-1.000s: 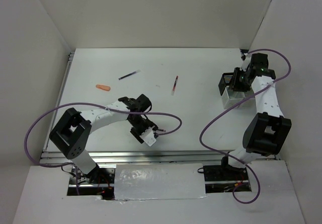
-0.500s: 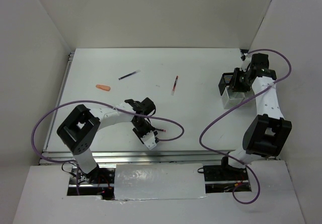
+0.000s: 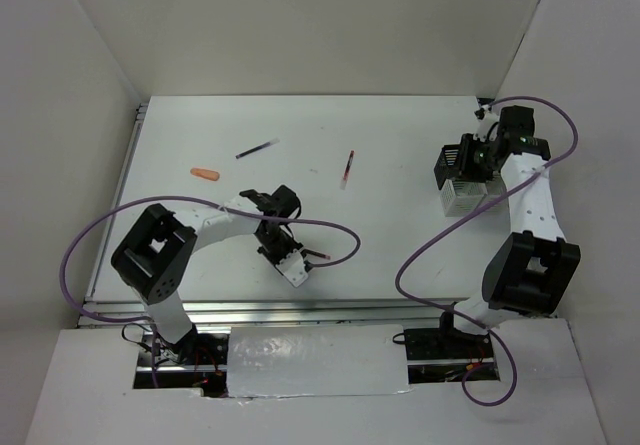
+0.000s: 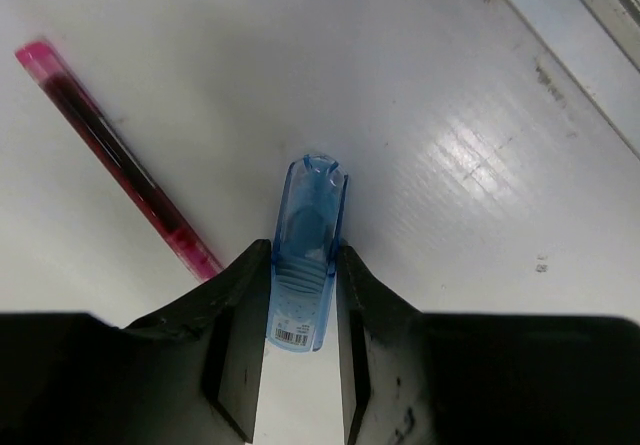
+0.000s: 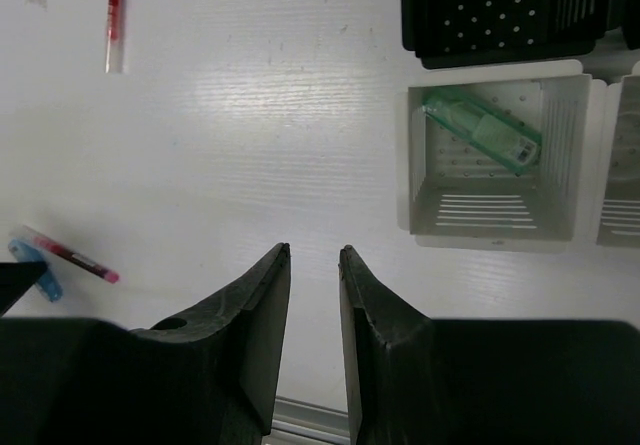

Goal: Sort the stationery into containers
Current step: Pick up the stationery from the center of the board.

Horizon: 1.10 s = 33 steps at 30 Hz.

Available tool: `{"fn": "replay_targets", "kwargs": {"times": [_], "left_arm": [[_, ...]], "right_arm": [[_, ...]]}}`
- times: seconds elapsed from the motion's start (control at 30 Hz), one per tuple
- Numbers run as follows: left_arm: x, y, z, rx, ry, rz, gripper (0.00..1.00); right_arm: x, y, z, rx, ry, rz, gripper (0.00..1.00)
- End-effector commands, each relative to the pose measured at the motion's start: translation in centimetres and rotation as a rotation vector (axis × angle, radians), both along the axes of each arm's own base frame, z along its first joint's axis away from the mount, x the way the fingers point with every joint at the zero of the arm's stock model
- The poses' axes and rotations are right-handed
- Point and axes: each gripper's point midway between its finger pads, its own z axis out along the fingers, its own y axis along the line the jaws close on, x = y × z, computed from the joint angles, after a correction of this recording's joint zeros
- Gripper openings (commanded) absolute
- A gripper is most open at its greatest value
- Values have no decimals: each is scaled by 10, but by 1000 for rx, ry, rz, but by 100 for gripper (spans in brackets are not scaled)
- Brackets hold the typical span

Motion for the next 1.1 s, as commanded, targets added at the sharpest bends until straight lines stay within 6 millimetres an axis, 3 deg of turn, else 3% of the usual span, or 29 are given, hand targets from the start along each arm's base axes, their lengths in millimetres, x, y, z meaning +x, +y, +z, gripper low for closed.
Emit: {"fn": "replay_targets", "kwargs": {"times": [0.0, 0.1, 0.17, 0.2, 0.3, 0.4, 0.67, 0.9, 1.07], "left_arm": [[2, 9, 3, 19, 21, 76, 11], [22, -19, 43, -127, 13, 281, 0], [31, -30, 69, -194, 61, 474, 0], [47, -42, 91, -259, 46, 535, 0], [74, -54, 133, -386, 57, 824, 0], [87, -59, 162, -497, 60, 973, 0], [97, -71, 192, -592, 160, 1184, 0], [88, -82, 195, -595, 169, 1187, 0], [86, -81, 193, -591, 163, 1190, 0]], "right_arm": [[1, 16, 37, 23, -91, 55, 33], [0, 32, 50, 76, -135, 104, 33], [0, 49, 63, 137, -167, 144, 34], [0, 57, 68, 157, -178, 165, 34], [3, 84, 81, 259, -190, 215, 35], [7, 112, 83, 367, -169, 274, 37], [4, 199, 77, 548, -64, 449, 38], [-7, 254, 62, 588, 45, 541, 38], [-16, 278, 48, 615, 111, 573, 41]]}}
